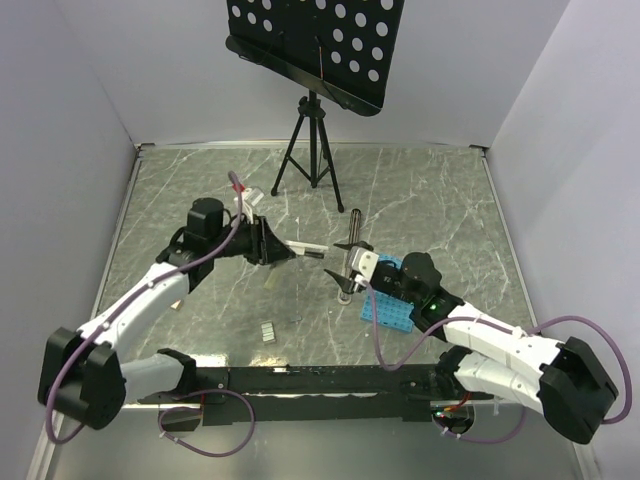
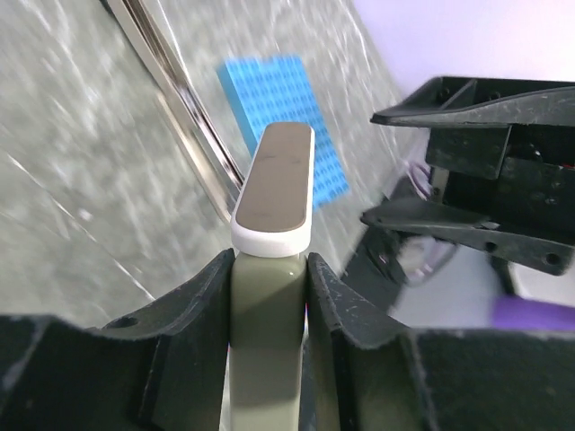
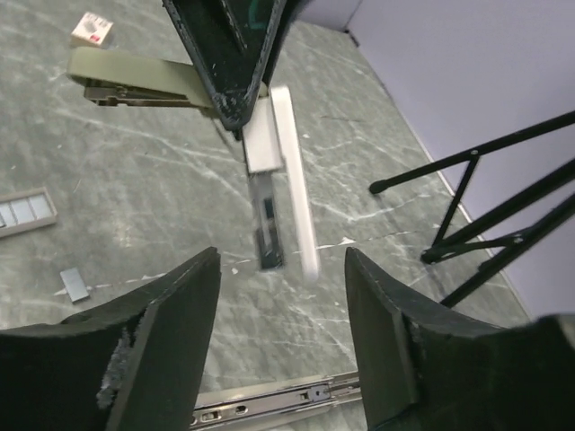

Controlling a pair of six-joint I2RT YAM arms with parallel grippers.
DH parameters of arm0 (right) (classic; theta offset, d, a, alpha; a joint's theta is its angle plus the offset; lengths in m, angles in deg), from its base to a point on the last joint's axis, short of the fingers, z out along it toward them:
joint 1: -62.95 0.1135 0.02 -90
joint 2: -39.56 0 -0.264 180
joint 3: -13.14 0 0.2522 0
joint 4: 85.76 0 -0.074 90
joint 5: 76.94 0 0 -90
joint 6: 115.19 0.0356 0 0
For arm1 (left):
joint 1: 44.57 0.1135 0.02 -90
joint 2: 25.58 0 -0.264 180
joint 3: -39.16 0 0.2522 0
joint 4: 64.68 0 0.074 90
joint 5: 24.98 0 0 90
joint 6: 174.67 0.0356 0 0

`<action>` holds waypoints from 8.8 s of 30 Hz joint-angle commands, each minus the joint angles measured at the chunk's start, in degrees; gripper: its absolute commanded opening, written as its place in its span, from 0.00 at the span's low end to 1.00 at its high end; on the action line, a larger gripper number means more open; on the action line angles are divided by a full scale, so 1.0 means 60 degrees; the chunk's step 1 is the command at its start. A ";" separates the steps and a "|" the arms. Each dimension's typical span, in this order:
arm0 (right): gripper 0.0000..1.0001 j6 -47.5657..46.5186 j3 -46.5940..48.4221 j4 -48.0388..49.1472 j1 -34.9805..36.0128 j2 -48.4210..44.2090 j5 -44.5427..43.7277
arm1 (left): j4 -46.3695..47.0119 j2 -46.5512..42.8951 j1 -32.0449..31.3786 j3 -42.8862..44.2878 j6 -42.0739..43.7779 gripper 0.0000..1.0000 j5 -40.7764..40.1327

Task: Unload the staples from the stapler

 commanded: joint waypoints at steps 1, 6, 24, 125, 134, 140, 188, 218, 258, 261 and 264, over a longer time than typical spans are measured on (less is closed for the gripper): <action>0.66 0.0574 0.0375 0.0338 0.0061 -0.0479 -0.0190 | 0.1968 -0.0988 -0.0069 -0.0357 0.0353 0.01 -0.1203; 0.70 0.1453 -0.0371 0.1391 0.0061 -0.1006 -0.0597 | 0.3289 -0.2172 -0.0917 -0.1396 0.1611 0.01 -0.3190; 0.72 0.2260 -0.0578 0.1306 0.0047 -0.1314 -0.2022 | 0.4194 -0.3802 -0.2061 -0.3509 0.1089 0.01 -0.8250; 0.01 0.7387 0.6497 -0.3880 0.0852 0.8571 -0.6005 | -0.3463 -0.4329 0.1000 0.0507 0.0016 1.00 -1.0053; 0.11 0.7651 0.6527 -0.3851 0.0632 0.9057 -0.6063 | -0.3418 -0.4418 0.1000 0.0433 0.0060 0.99 -1.0038; 0.16 0.7622 0.6278 -0.3719 0.0632 0.8925 -0.6181 | -0.3477 -0.4242 0.1000 0.0492 0.0075 0.99 -0.9950; 0.12 0.8177 0.5003 -0.2373 -0.0010 0.7373 -0.3020 | -0.2511 -0.3101 0.1000 0.0140 0.0895 0.97 -0.6496; 0.09 0.9615 0.4080 -0.1492 -0.1272 0.4750 0.2931 | -0.1295 -0.2293 0.1015 0.0243 0.1834 0.75 -0.2392; 1.00 0.8633 0.1297 -0.1039 -0.1917 0.1909 0.0338 | -0.4370 0.3023 0.1645 0.3054 -0.0056 0.09 -0.6801; 1.00 0.8618 0.1297 -0.1024 -0.1931 0.1879 0.0396 | -0.4458 0.3317 0.1645 0.3274 -0.0144 0.20 -0.6757; 1.00 0.8589 0.1326 -0.1053 -0.1917 0.1879 0.0382 | -0.4517 0.3376 0.1645 0.3290 -0.0218 0.34 -0.6873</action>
